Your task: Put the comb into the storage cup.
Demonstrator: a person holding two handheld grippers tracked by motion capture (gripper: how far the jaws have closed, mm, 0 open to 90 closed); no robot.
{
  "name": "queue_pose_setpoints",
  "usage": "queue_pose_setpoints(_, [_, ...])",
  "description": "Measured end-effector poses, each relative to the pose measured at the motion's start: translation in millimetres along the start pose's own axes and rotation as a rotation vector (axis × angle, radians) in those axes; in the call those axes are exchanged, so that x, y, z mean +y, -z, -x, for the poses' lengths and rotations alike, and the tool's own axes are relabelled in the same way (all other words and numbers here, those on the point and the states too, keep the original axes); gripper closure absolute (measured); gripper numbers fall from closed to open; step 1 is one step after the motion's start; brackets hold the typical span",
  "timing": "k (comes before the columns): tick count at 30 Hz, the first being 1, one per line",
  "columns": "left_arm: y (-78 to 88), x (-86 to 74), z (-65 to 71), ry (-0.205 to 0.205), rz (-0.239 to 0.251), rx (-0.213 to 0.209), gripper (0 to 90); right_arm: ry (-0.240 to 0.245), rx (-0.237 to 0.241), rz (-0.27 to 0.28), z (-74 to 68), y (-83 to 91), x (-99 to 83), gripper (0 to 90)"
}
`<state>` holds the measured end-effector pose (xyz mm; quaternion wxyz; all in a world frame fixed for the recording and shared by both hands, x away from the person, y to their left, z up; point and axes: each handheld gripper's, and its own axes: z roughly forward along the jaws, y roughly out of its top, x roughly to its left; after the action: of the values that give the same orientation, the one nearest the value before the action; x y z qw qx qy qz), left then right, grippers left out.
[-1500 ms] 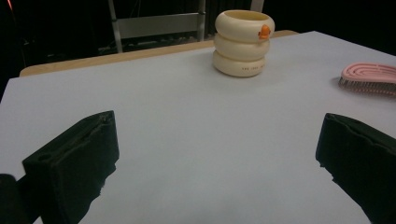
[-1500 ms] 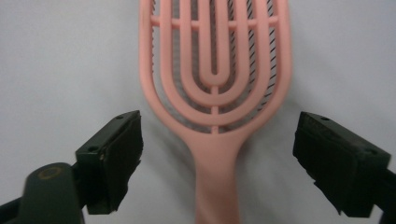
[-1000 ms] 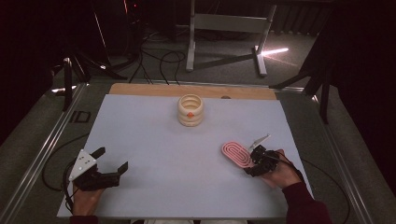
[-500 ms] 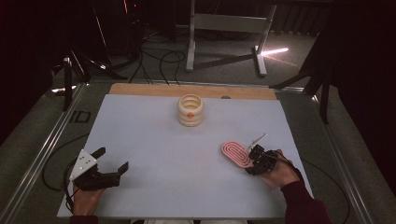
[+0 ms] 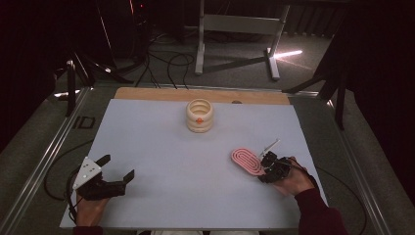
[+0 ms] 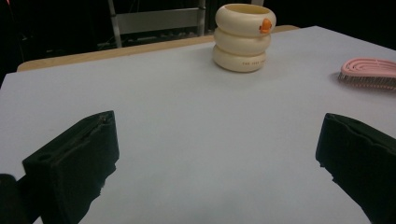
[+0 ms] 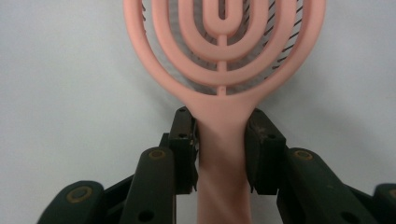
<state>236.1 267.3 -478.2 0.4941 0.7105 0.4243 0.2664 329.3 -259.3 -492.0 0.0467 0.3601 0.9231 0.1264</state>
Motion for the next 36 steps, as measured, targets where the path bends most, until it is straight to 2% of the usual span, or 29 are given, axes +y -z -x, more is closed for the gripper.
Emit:
queue_pose_setpoints(16, [-1.0, -0.2, 0.2, -0.002, -0.006, 0.0, 0.0, 0.014, 0.012, -0.002, 0.4, 1.2, -2.4, 69.5])
queue_pose_setpoints(27, [-2.0, -0.5, 0.0, 0.001, -0.016, 0.008, 0.0, 0.021, 0.001, 0.0, -1.0, 1.5, -2.8, 69.8])
queue_pose_setpoints(36, [-2.5, -0.6, 0.1, 0.003, -0.02, 0.009, 0.0, 0.021, -0.014, 0.025, -3.1, 2.3, -5.8, 70.2])
